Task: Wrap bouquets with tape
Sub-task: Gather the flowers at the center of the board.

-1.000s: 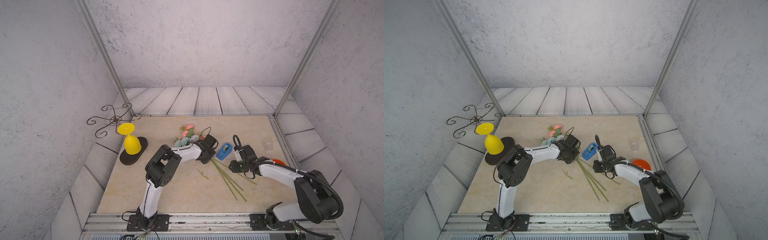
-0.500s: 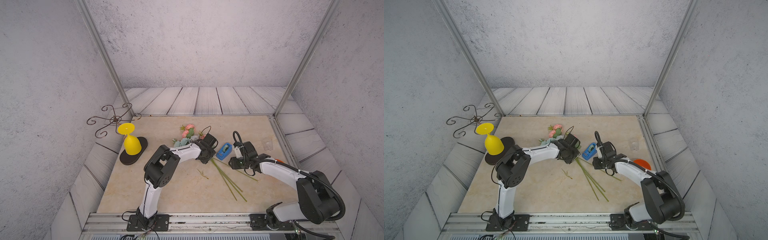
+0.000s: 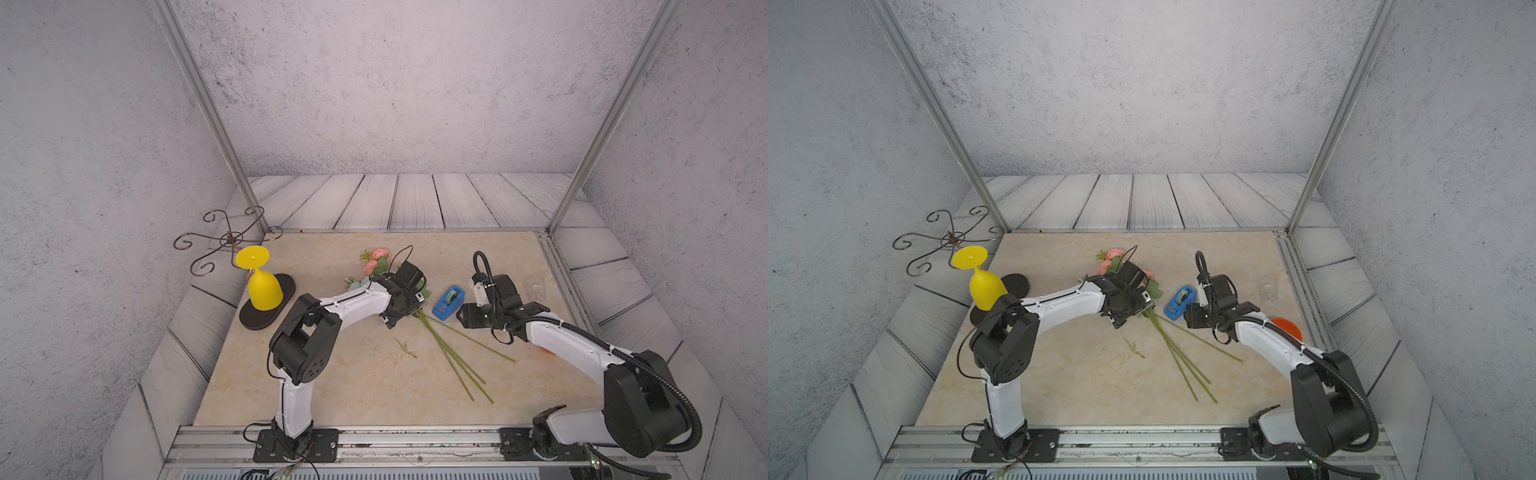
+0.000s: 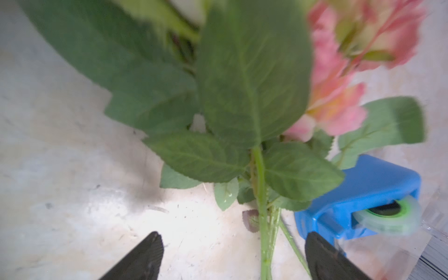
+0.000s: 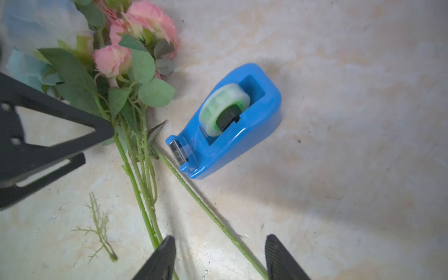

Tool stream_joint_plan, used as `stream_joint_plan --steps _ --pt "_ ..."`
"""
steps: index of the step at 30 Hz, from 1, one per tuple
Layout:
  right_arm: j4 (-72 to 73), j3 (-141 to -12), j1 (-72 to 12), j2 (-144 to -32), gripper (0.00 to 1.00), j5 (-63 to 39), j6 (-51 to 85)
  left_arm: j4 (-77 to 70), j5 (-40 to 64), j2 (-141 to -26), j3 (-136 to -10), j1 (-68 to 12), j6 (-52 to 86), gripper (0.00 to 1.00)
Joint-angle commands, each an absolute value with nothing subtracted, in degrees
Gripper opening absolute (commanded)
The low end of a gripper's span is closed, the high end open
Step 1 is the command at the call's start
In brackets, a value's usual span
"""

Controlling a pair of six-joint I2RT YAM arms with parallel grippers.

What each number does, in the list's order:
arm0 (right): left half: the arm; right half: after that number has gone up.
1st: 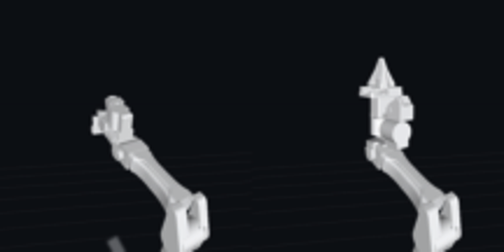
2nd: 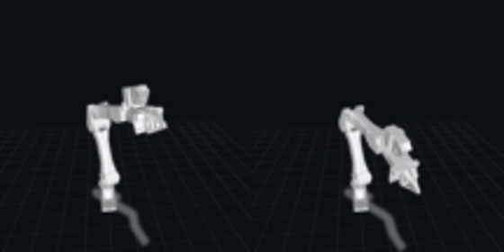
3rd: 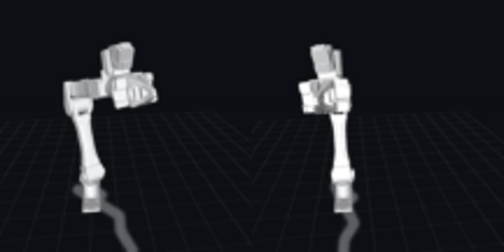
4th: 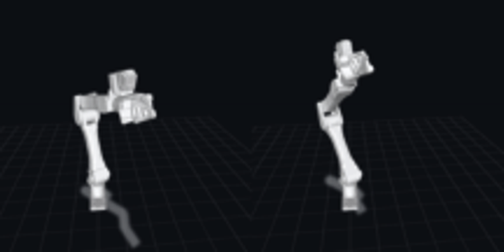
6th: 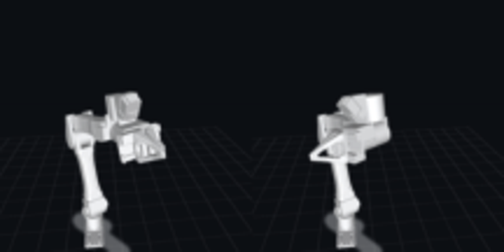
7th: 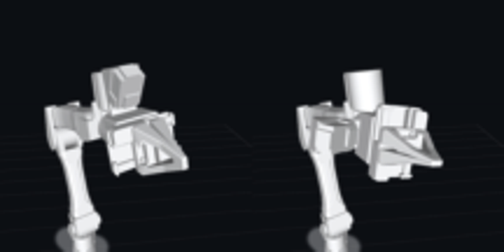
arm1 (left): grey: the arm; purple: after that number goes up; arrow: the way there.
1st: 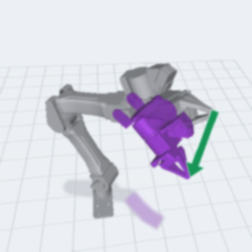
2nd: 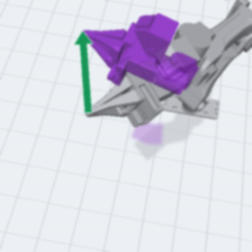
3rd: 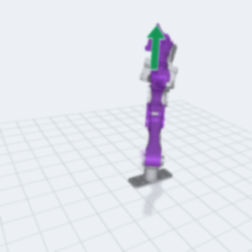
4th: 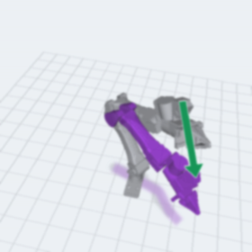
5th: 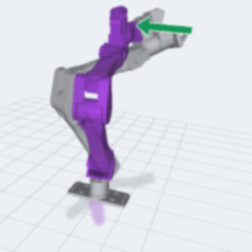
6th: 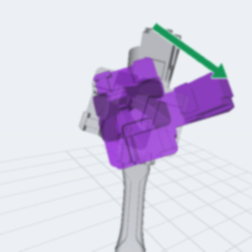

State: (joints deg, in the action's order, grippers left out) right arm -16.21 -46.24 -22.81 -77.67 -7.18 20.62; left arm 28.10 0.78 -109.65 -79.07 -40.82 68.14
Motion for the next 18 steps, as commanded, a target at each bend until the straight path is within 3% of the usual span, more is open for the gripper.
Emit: stream_joint_plan --steps 1,5,7,10,14,18 --pt "-20.1 -49.1 -21.7 -73.9 0.97 -1.0 25.9 29.6 -0.5 -106.4 -82.5 -39.6 56.7 0.90" --pt "-21.1 -51.6 -18.2 -75.8 1.00 -10.3 29.3 23.3 8.1 -103.6 -83.0 -39.6 38.7 0.81" --pt "-20.4 -52.5 -18.1 -77.2 0.95 -13.8 31.1 20.6 11.6 -103.1 -82.2 -39.5 33.4 0.78" --pt "-16.9 -52.0 -18.1 -78.6 0.84 -17.9 35.7 20.7 16.5 -104.0 -83.2 -39.2 30.1 0.61" --pt "-10.0 -49.7 -18.1 -81.2 0.72 -23.0 43.0 21.7 24.9 -107.3 -85.9 -38.8 28.5 0.55" --pt "-7.9 -48.5 -18.0 -82.9 0.63 -22.2 44.8 27.1 23.2 -110.2 -89.6 -38.3 26.1 0.48"
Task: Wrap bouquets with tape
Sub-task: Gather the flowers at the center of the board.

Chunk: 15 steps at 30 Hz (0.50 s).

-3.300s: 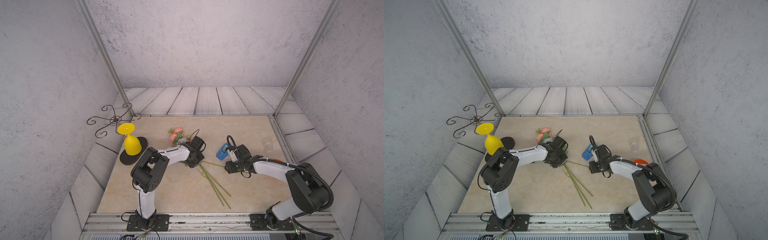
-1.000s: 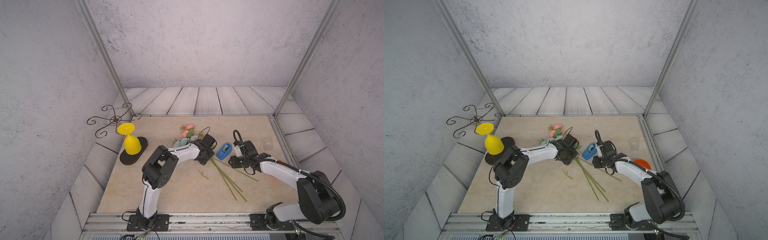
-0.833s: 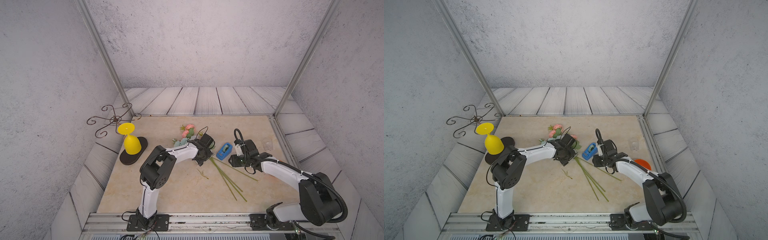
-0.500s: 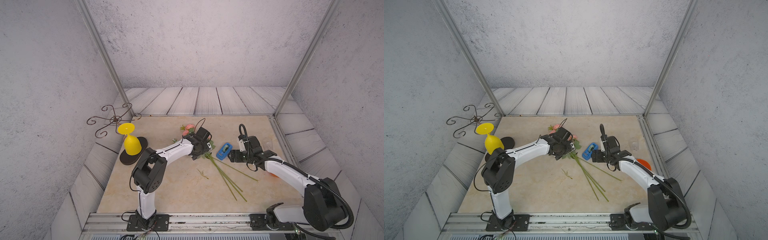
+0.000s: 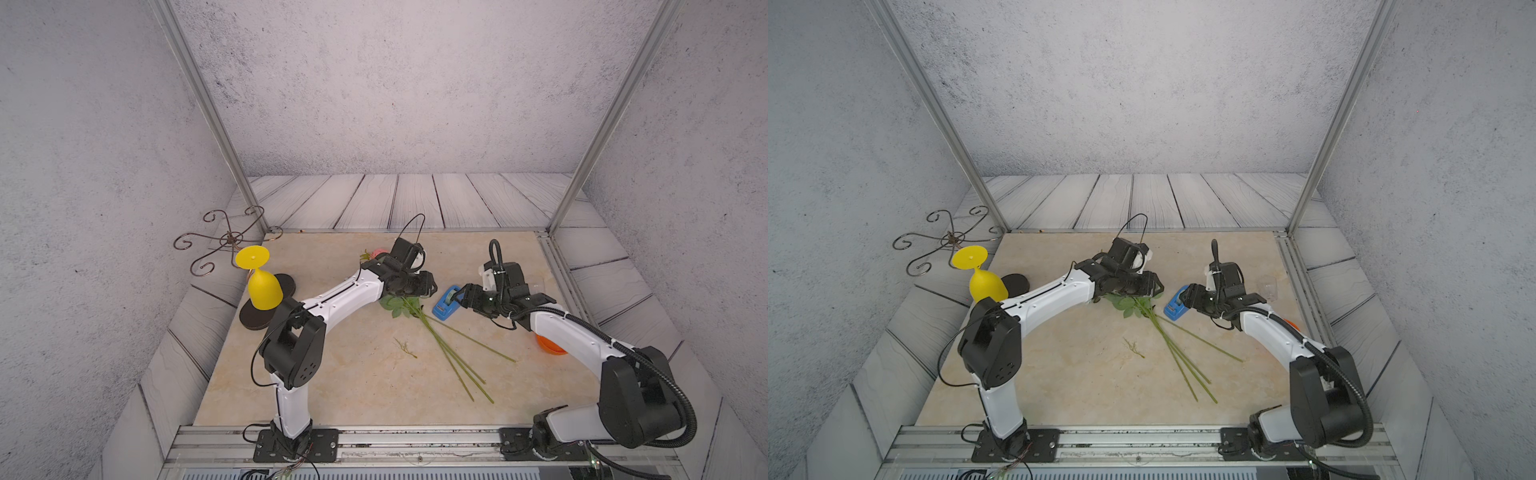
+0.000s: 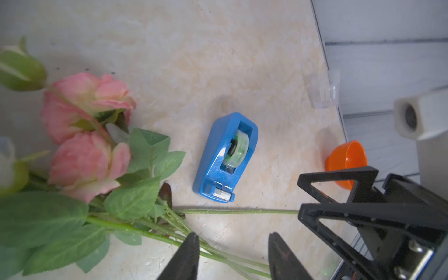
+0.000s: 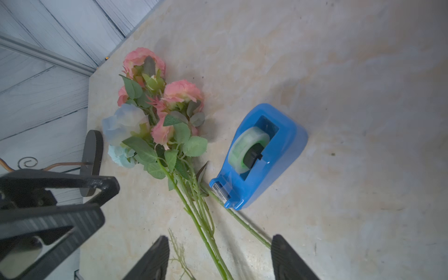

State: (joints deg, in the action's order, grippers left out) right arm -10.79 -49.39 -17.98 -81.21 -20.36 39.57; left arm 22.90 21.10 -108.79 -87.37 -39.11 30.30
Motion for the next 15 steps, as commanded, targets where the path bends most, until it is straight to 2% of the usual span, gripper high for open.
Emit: stream_joint_plan --steps 1,5,8,15 --pt "-7.9 -48.4 -18.1 -83.2 0.61 -21.9 44.7 29.3 22.4 -111.2 -91.1 -38.0 25.6 0.48" --pt "-3.7 -47.0 -18.1 -85.1 0.53 -22.2 48.0 39.7 23.0 -116.9 -99.5 -37.9 22.6 0.47" --pt "-1.8 -47.3 -18.8 -86.3 0.51 -21.6 49.2 35.9 23.5 -116.1 -97.0 -38.0 24.7 0.44" --pt "-1.3 -48.1 -19.2 -89.3 0.48 -21.9 49.2 34.1 22.8 -114.9 -94.4 -38.1 29.9 0.44"
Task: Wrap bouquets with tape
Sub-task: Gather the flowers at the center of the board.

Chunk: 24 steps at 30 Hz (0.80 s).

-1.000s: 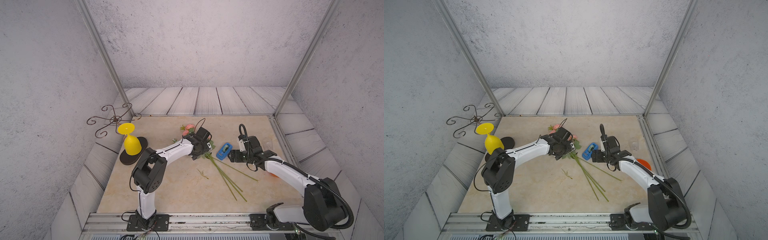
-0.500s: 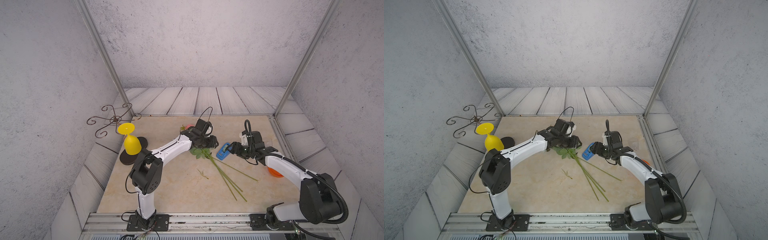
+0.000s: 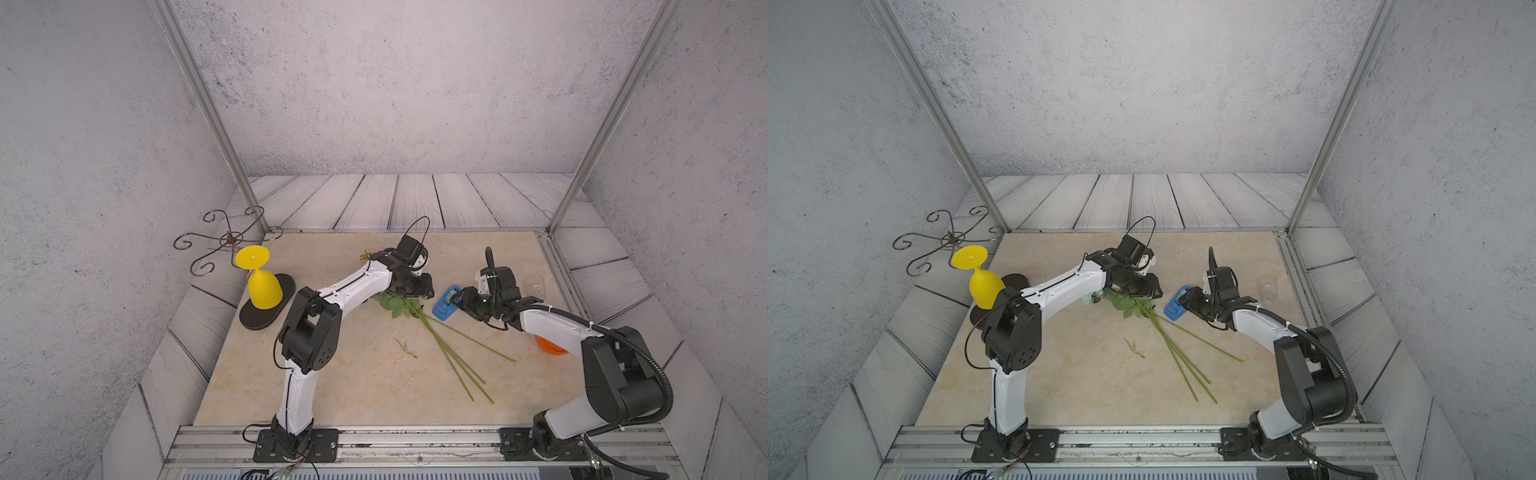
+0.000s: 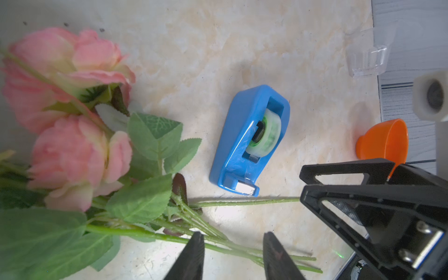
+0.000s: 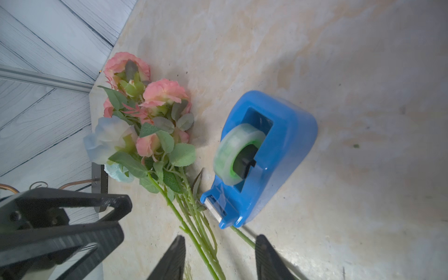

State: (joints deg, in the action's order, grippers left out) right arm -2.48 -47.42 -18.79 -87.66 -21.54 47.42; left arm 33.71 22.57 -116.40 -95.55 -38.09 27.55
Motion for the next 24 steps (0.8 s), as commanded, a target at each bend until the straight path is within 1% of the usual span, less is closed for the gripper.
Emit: stream_joint_plan --steps 1,5,8,11,13,17,21,24 --pt "-2.2 -48.2 -19.2 -89.2 0.47 -21.4 48.6 33.7 22.5 -114.6 -94.1 -38.2 30.4 0.45" --pt "-11.5 -49.2 -19.0 -86.6 0.47 -17.1 40.9 35.8 19.9 -113.8 -93.9 -38.4 32.1 0.46" --pt "-16.7 -47.1 -18.8 -82.3 0.48 -13.7 33.3 35.3 17.9 -110.0 -89.9 -37.8 35.8 0.46" --pt "-20.9 -44.6 -18.7 -79.4 0.53 -12.6 27.0 31.0 16.6 -104.5 -82.8 -36.7 38.2 0.56" --pt "-20.6 -42.8 -19.1 -78.8 0.56 -13.9 22.7 29.2 18.2 -102.6 -79.4 -35.9 40.1 0.58" --pt "-20.8 -43.5 -20.6 -82.0 0.58 -14.2 16.1 28.8 19.4 -101.6 -78.2 -36.2 41.1 0.60" --pt "-19.2 -45.1 -21.2 -86.5 0.58 -16.1 14.6 22.0 22.5 -102.0 -73.1 -36.4 50.0 0.70" --pt "-18.7 -46.2 -21.9 -89.0 0.58 -16.6 15.2 18.9 22.2 -102.8 -69.3 -37.4 58.0 0.76"
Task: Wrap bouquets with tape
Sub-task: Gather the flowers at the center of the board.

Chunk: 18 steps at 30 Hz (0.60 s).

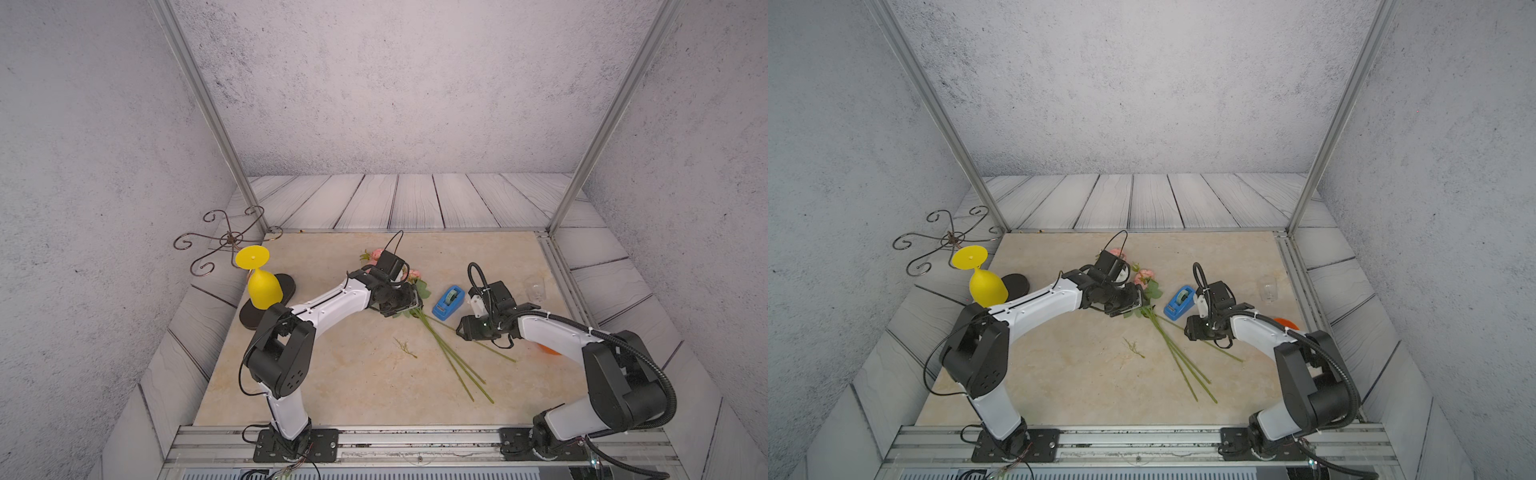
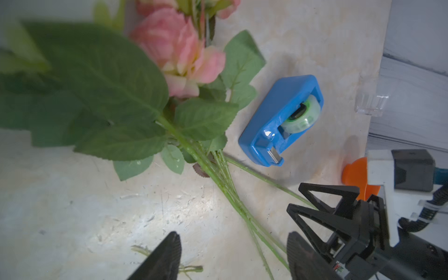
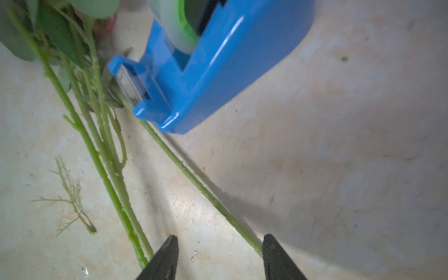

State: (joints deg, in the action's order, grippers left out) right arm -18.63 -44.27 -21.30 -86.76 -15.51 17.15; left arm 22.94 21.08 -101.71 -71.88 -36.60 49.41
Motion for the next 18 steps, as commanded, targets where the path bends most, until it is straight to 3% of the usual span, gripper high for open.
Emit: stream_joint_plan --steps 1,7,18 --pt "-19.3 -46.8 -22.3 -90.2 0.58 -16.9 15.0 18.0 22.0 -103.1 -68.3 -37.9 60.0 0.78" --pt "-19.5 -46.0 -23.6 -91.1 0.56 -18.4 16.7 20.6 19.2 -106.6 -70.6 -41.1 61.9 0.84" --pt "-16.4 -43.8 -28.4 -90.9 0.50 -20.7 23.2 22.6 14.1 -114.9 -72.3 -41.6 70.5 0.72"
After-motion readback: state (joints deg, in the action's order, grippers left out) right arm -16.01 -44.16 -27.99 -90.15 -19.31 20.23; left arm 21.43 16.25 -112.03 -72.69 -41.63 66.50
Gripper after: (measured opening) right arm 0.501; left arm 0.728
